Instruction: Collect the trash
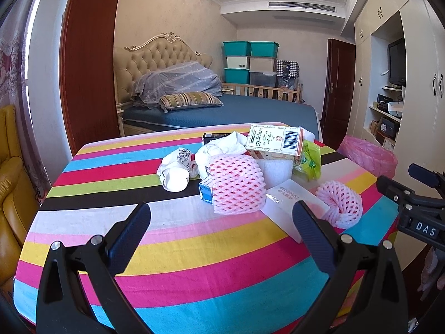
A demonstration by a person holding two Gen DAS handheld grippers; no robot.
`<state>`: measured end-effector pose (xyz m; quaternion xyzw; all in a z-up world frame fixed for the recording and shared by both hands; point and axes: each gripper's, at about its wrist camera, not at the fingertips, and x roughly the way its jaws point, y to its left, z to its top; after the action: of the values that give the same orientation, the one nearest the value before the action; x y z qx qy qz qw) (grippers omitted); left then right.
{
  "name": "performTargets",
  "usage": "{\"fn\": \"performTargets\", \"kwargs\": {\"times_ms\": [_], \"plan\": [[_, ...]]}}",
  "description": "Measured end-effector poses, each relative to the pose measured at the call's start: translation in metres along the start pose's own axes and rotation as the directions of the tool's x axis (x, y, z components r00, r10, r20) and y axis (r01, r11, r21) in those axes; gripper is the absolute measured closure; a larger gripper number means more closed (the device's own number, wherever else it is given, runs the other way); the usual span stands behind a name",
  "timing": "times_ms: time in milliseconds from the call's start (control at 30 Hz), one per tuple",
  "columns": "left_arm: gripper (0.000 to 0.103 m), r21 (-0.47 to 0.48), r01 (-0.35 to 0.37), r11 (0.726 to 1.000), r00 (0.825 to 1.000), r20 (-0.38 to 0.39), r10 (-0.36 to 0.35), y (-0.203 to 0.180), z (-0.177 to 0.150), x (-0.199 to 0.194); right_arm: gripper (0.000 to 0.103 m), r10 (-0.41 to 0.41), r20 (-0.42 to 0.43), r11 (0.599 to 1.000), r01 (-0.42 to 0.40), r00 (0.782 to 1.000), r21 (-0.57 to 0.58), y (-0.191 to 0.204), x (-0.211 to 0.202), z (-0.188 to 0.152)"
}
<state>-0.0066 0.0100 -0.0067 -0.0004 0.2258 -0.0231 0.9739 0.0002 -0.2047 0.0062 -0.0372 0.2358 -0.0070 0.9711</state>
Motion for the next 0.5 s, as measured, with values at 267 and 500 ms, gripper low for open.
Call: {"fn": "performTargets", "kwargs": {"times_ms": [267,500], "plan": [[0.004,-0.007,0.009,1.0,1.0,-0.014,-0.009,0.0006,-0.0012,0.0034,0.019,-0.001,0.006,1.0,0.001,1.0,-0.017,0.0006,0.0018,-0.0033],[0.004,-0.011,0.014,1.0,0.999,-0.029,-0.014,0.0009,-0.0015,0.0061,0.019,0.004,-0.003,1.0,-0.004,1.0,-0.012,-0.0007,0.0052,-0.0046]]}}
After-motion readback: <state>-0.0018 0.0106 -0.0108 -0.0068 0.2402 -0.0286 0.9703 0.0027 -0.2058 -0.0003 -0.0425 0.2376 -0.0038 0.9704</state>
